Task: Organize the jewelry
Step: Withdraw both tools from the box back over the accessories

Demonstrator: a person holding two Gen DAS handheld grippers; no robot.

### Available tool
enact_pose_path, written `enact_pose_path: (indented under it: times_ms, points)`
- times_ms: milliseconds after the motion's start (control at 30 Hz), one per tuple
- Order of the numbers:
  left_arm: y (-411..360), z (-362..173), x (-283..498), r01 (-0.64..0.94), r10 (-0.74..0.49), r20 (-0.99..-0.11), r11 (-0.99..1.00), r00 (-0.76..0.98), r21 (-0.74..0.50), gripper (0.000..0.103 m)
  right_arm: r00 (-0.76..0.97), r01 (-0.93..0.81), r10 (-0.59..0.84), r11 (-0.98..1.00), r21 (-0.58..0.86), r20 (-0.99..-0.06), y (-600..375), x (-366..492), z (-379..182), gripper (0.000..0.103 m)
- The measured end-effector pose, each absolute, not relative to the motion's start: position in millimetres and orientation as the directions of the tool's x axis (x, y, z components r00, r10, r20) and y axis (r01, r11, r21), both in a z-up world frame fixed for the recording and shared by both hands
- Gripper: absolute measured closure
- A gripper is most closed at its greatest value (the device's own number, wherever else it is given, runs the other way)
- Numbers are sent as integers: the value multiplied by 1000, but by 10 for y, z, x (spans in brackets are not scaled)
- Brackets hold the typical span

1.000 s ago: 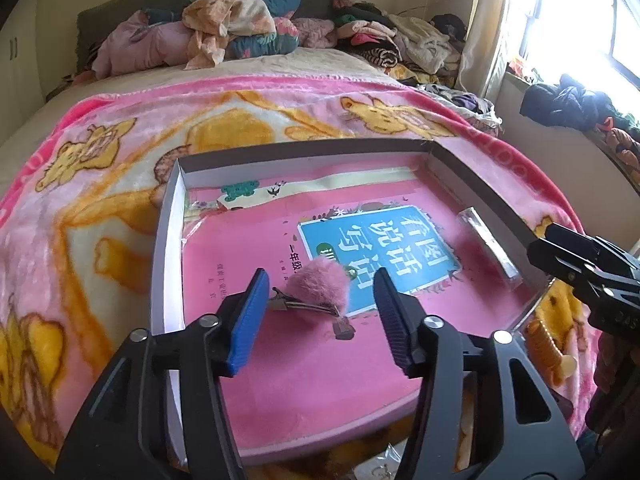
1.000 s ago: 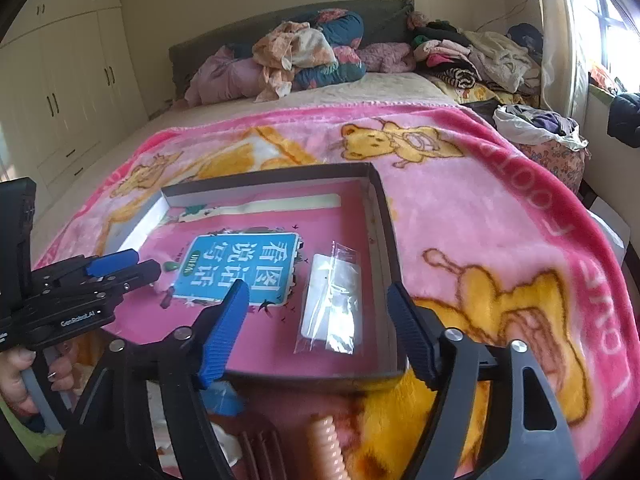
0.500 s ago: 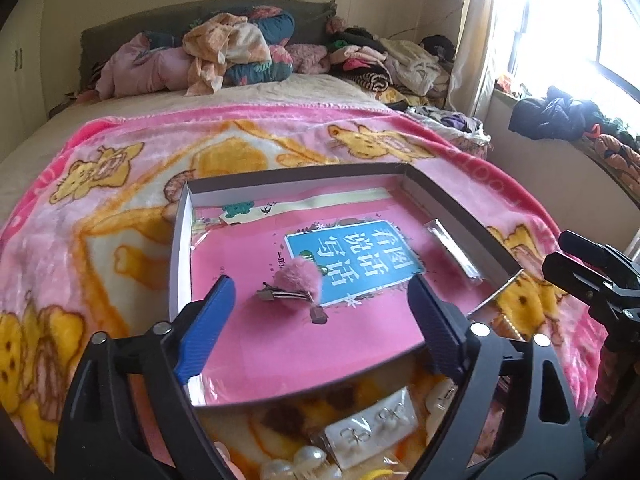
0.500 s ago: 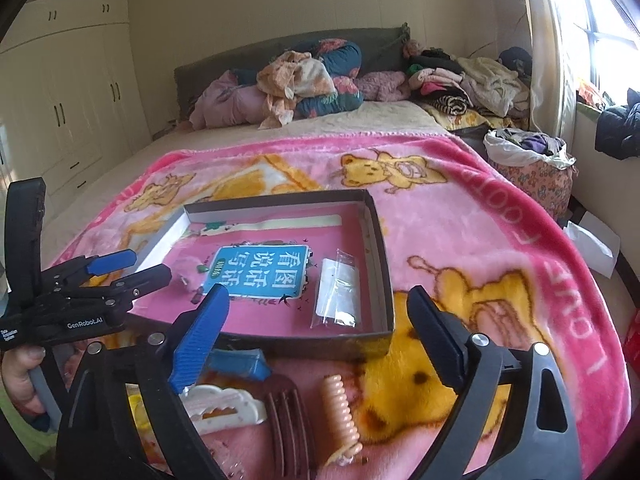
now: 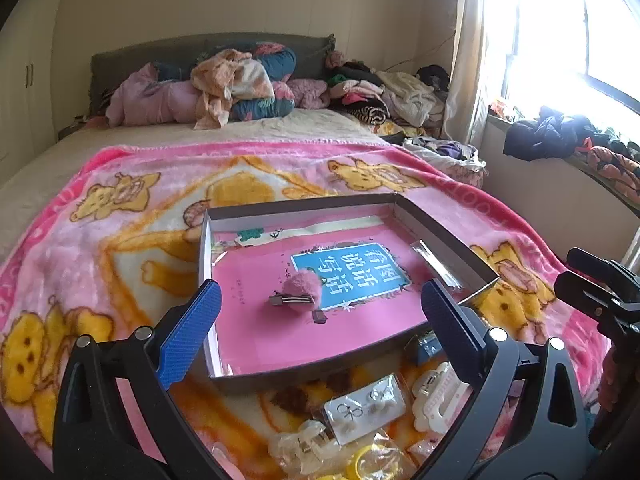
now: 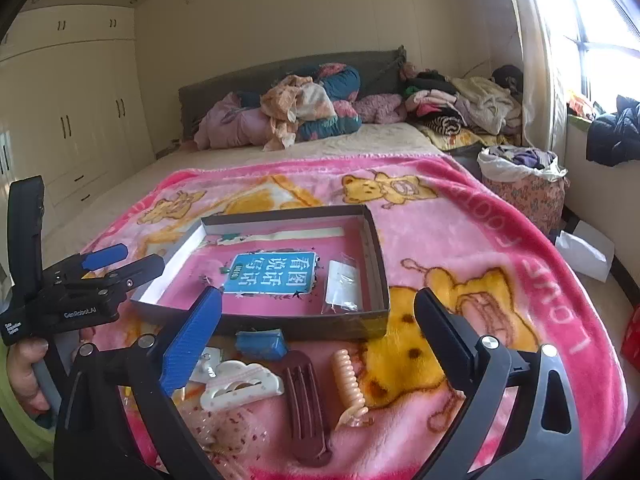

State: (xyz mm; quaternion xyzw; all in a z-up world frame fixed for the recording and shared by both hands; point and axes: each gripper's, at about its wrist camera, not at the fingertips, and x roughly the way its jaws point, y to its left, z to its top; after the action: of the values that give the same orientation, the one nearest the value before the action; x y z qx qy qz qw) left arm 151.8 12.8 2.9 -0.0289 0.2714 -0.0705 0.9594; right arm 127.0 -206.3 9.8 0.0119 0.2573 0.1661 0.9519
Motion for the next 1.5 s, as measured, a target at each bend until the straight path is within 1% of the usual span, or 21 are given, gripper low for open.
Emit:
enact_pose_path:
  times_ms: [467, 733, 900, 1267, 1500]
  points:
    - [241, 0, 1187, 115, -140, -491, 990, 860, -81, 12, 806, -331, 341, 937, 109, -484, -2088, 854, 22, 9]
    - [309, -164, 1027, 113, -133, -523, 991, 842, -70, 12, 792, -350, 345, 933, 90, -504, -2023, 713, -90, 9]
    - [379, -297, 925, 107, -122, -552, 992, 825, -59, 12, 776, -360, 363, 926, 110, -515, -1991, 684, -151, 9]
    - [526, -494, 758, 116, -131, -595, 991, 793, -62, 12, 725, -417, 388, 905, 87, -569, -1711, 657, -323, 9]
    - [577, -586, 781, 122, -149, -617, 989, 773, -86, 12, 666, -436, 381, 896, 80, -641, -1533, 733, -518, 9]
